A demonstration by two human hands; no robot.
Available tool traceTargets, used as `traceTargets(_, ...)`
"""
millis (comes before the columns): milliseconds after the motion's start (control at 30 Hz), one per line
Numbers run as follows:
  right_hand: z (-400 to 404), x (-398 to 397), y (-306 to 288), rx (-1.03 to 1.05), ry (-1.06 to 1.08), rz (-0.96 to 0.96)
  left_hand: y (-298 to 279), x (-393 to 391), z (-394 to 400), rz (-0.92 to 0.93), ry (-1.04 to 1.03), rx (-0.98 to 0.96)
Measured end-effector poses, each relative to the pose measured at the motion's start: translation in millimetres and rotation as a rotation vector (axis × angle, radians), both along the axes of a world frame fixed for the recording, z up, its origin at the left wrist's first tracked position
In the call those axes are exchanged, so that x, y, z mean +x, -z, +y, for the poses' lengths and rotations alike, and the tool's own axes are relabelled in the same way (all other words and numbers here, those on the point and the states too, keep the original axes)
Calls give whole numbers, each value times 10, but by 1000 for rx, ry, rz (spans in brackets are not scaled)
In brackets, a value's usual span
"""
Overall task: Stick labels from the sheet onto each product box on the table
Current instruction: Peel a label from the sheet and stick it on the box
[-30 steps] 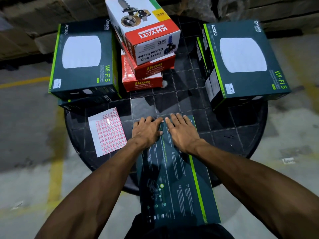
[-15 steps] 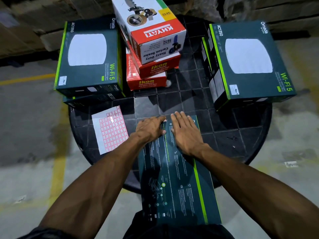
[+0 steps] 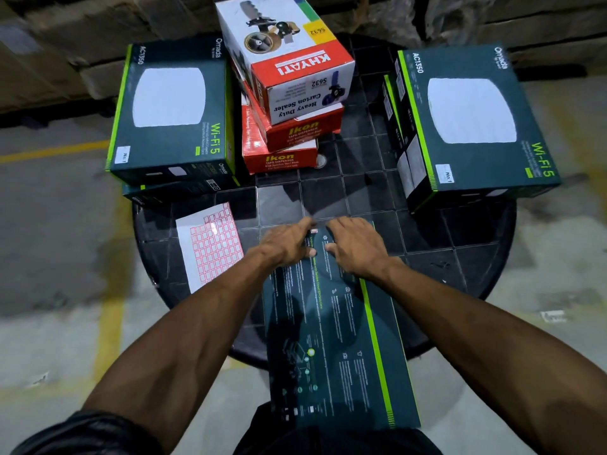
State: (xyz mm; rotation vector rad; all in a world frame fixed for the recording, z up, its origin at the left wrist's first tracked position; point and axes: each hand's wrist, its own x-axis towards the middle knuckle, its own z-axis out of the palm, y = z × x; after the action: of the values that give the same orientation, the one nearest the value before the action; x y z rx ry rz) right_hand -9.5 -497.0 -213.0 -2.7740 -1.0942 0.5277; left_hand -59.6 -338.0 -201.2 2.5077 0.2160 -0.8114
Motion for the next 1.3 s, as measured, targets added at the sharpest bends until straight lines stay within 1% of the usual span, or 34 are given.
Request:
traceTargets(133,6,40,-36,11,22,47,63,-37,16,-65,24,32)
traceTargets(300,16,56,-62,11,25,66,41,32,49,37,-28,-44)
traceTargets(433,-2,29,20,24,10,39,-29,119,52,92,-43,-113)
traceTargets(500,-12,27,60,31,15,49,-43,113,50,72,-49,-114)
traceTargets(600,22,87,29,33,29,151,-2,6,60,-24,-115,-106)
traceTargets(667,69,158,-35,11,13,245,33,-81,73,-76,-171,-75)
traceTargets(733,106,227,-98,-25,-21,316,67,-140,93,-98,-187,19)
traceTargets(800,130,282,-140,-57,-62,363,107,-196,113,-98,-212,111)
traceTargets(867,152,313,-143,-54,-72,406,148,-252,126,-99,-226,157)
traceTargets(967,165,353,-118,-5,-23,484,188,-291,126,-91,-205,149)
traceTargets(1067,182,372,-126,-13,-7,460,199,-269,138,-55,-157,159)
traceTargets(1133,183,391,-125,-27,-19,429,196,-255,151,-31,-115,169)
traceTargets(1300,197,440,-115,-17,-85,515,176,-253,187,-12,-38,159)
